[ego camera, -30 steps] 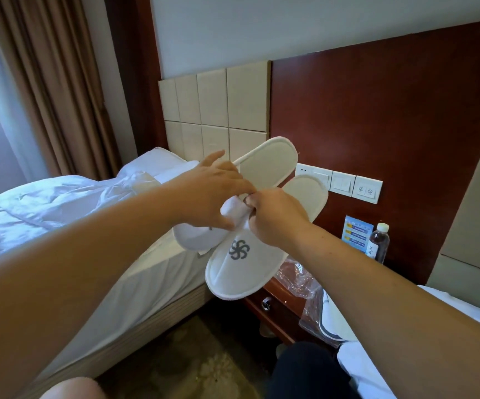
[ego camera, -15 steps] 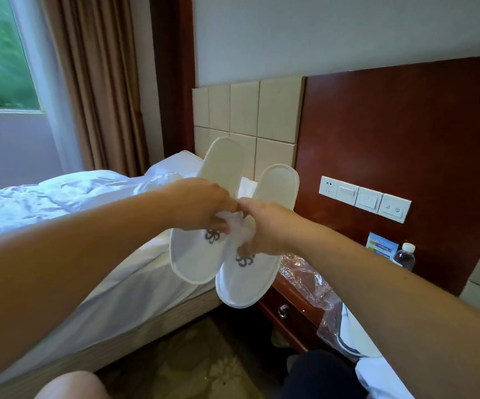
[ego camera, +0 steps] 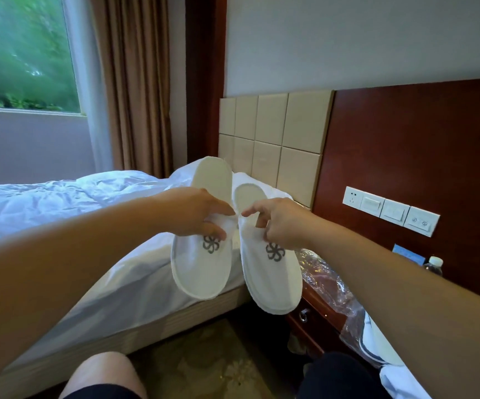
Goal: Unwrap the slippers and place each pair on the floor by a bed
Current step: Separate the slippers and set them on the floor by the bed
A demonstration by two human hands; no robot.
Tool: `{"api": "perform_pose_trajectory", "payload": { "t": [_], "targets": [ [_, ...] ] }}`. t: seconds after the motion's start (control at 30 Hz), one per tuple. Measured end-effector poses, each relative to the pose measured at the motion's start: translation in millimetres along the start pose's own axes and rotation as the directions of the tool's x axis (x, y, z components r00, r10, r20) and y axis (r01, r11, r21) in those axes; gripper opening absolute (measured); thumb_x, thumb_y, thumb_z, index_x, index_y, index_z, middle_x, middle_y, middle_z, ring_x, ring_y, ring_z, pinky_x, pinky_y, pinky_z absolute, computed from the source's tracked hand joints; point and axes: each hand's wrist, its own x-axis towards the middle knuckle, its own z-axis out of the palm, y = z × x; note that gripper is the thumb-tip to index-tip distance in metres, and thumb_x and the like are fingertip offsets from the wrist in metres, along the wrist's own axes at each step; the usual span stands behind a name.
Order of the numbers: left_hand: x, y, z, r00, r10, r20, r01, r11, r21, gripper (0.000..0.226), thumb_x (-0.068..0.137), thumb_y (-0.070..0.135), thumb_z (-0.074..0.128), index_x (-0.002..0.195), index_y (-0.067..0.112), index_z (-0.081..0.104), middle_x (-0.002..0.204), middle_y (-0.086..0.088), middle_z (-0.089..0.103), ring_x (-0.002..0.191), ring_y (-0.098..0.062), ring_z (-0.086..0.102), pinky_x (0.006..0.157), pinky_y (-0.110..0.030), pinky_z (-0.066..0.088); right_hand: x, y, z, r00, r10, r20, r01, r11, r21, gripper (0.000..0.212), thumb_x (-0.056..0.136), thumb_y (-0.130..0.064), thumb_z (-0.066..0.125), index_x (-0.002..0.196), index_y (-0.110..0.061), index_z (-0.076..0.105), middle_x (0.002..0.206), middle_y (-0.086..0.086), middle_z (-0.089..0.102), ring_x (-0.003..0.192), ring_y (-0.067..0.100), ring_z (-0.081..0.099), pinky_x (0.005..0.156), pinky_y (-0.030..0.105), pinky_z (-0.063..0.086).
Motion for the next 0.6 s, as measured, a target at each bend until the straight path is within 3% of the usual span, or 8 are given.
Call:
{"api": "perform_pose_trajectory", "payload": {
  "t": [0.17, 0.33, 0.5, 0.6],
  "targets": [
    [-10.4, -10.5, 11.8, 0.999, -0.006, 0.042, 0.011, 0.991, -0.134, 0.065, 0.077, 0.067, 0.063, 0.137, 0.048, 0.045, 0.121, 0.008, 0.061, 0.095, -0.008, 0.047, 0.092, -0.034, 0.045, 4.7, -6.1, 8.2, 1.000, -0.023, -0.007, 0.022, 0.997, -0.069, 0.061, 0.079, -0.001, 0.044, 0.121, -0.042, 0.061, 0.093, -0.023, 0.056, 0.094, 0.009, 0.055, 0.077, 0.022, 0.044],
    [-12.0, -20.3, 29.6, 0.987, -0.079, 0.141, 0.102, 0.981, -0.166, 0.097, 0.050, 0.080, 0.069, 0.138, 0.056, 0.035, 0.121, 0.011, 0.053, 0.106, -0.012, 0.048, 0.096, -0.035, 0.044, 17.0, -3.7, 12.7, 0.999, 0.002, 0.033, 0.001, 0.994, -0.108, 0.056, 0.082, -0.009, 0.042, 0.129, -0.038, 0.053, 0.104, -0.014, 0.053, 0.103, 0.020, 0.051, 0.072, 0.028, 0.047],
    [-8.7, -29.6, 46.9, 0.979, -0.109, 0.172, 0.139, 0.975, -0.175, 0.089, 0.057, 0.060, 0.081, 0.135, 0.051, 0.041, 0.120, 0.009, 0.051, 0.106, -0.014, 0.047, 0.087, -0.033, 0.040, 39.1, 0.4, 24.6, 0.995, -0.043, 0.095, 0.055, 0.989, -0.135, 0.050, 0.084, -0.008, 0.045, 0.128, -0.030, 0.056, 0.107, -0.005, 0.054, 0.092, 0.016, 0.054, 0.059, 0.018, 0.038],
    [-10.8, -37.6, 57.8, 0.968, -0.138, 0.209, 0.173, 0.971, -0.163, 0.085, 0.059, 0.055, 0.083, 0.134, 0.050, 0.043, 0.121, 0.008, 0.052, 0.108, -0.015, 0.047, 0.085, -0.033, 0.040, 56.1, 2.2, 38.5, 0.990, -0.097, 0.104, 0.108, 0.988, -0.113, 0.039, 0.089, -0.012, 0.044, 0.117, -0.031, 0.064, 0.088, -0.013, 0.051, 0.077, 0.009, 0.056, 0.057, 0.017, 0.036]
  ]
}}
